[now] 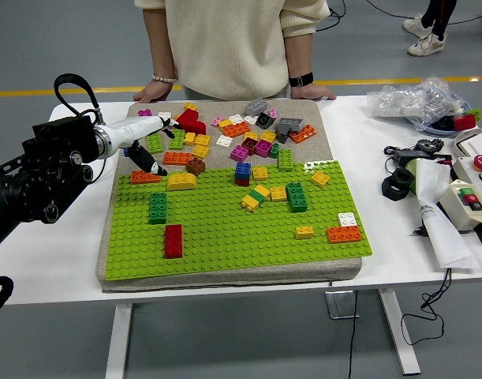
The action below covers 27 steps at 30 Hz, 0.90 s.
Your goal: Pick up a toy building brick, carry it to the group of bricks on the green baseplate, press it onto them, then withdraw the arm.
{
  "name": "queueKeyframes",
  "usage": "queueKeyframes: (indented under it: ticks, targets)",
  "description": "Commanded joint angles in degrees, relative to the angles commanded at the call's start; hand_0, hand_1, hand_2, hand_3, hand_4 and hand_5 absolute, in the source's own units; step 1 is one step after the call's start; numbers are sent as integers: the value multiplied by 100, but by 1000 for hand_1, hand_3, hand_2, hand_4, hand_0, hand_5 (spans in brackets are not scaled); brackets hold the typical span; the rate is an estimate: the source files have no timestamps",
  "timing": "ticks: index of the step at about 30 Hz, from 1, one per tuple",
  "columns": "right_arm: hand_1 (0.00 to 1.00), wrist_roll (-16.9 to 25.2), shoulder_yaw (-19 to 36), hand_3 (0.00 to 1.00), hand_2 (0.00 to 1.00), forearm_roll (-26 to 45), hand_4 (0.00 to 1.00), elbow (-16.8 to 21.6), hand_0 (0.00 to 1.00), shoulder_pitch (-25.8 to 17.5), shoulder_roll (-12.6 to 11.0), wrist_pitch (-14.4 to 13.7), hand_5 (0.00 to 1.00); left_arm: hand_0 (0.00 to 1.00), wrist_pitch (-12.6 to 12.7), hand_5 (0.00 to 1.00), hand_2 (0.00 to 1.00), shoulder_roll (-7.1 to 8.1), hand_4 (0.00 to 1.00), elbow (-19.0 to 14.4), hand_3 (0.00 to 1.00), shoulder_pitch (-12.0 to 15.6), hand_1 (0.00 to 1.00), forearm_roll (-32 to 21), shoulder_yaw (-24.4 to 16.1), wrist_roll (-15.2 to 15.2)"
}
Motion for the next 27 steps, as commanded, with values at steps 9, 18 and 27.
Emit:
queueKeyframes:
  ticks: [9,18,27]
  targets:
    - [704,-2,31,765,747,30,998,0,775,-20,0,-12,771,939,-576,75,737,232,918,-460,854,285,911,364,-319,196]
    - [704,-9,71,765,747,28,998,0,775,-25,-1,-16,771,918,-998,75,729,348,917,-905,848,560,902,640,-693,417]
    - [704,-5,86,765,747,42,998,0,774,-45,-2,-21,770,912,-1142,73,730,337,916,-1177,847,765,898,739,-947,588]
